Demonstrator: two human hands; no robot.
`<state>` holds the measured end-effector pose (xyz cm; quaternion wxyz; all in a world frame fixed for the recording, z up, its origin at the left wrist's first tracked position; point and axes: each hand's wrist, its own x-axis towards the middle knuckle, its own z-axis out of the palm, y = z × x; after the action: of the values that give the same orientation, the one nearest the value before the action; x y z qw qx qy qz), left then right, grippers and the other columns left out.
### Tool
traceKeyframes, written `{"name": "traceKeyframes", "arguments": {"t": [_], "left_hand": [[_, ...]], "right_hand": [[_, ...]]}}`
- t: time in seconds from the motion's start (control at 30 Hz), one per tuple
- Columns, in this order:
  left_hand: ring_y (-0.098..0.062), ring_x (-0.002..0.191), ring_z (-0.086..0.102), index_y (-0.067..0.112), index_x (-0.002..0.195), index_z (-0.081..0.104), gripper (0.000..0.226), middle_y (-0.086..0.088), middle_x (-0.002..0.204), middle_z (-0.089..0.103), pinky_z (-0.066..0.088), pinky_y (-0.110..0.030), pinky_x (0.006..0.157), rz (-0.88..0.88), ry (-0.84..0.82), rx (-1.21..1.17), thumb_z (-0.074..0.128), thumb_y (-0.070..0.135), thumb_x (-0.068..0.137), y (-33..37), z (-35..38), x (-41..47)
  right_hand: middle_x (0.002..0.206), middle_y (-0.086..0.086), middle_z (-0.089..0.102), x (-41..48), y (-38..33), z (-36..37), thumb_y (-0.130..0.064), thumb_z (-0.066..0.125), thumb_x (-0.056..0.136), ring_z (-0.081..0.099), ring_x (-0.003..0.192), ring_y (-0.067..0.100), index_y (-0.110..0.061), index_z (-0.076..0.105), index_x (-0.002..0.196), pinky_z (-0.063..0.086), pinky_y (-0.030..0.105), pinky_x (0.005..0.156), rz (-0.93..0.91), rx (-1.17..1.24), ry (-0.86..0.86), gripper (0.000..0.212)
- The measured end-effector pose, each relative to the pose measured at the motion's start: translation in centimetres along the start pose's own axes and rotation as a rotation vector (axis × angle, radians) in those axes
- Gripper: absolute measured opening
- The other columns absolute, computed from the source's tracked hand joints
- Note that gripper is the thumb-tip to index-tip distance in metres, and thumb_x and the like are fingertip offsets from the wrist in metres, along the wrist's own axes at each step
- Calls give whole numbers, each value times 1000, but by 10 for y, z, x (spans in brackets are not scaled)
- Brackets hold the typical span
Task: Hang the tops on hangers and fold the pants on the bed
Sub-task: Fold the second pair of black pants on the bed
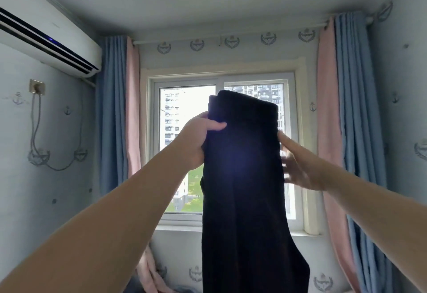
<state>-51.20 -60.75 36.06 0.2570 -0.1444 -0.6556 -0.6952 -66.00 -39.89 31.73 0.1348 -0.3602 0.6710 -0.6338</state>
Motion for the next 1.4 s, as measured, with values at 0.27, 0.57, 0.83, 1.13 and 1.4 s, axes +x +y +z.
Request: {"name": "traceKeyframes", "arguments": {"t": [0.27,0.57,0.83,1.13,1.4], "left_hand": [[-33,109,69,11,123,67,40,-13,119,73,58,-42,86,-15,83,127,56,-7,89,59,-93,-56],[-8,88,62,28,114,53,34,9,100,64,45,-17,60,184,319,459,60,1,95,101,-182,-129],[-5,85,63,39,100,52,38,14,95,64,46,-7,54,209,245,536,63,4,95,122,-233,-212],[-10,89,69,21,113,63,25,7,102,70,50,-20,67,94,257,517,69,12,91,149,-251,-319],[-13,83,71,17,106,65,24,5,94,71,50,-25,63,-92,324,465,67,14,82,119,-246,-410]], "right_hand": [[113,11,75,-18,-42,119,-25,72,90,74,98,28,-8,69,118,62,33,68,-113,125,70,33],[99,0,77,-55,-73,258,-17,76,88,74,87,19,-21,70,98,56,29,72,-286,-35,409,13],[96,-2,76,-115,-75,335,-19,80,84,72,89,19,-26,70,89,58,38,86,-238,-149,432,14],[95,-2,79,-196,-77,376,-17,82,80,76,84,18,-19,74,95,61,28,69,-177,-142,228,17],[100,6,78,-269,-30,414,-10,77,81,76,90,25,-11,75,100,58,41,84,-35,-22,151,19]]}}
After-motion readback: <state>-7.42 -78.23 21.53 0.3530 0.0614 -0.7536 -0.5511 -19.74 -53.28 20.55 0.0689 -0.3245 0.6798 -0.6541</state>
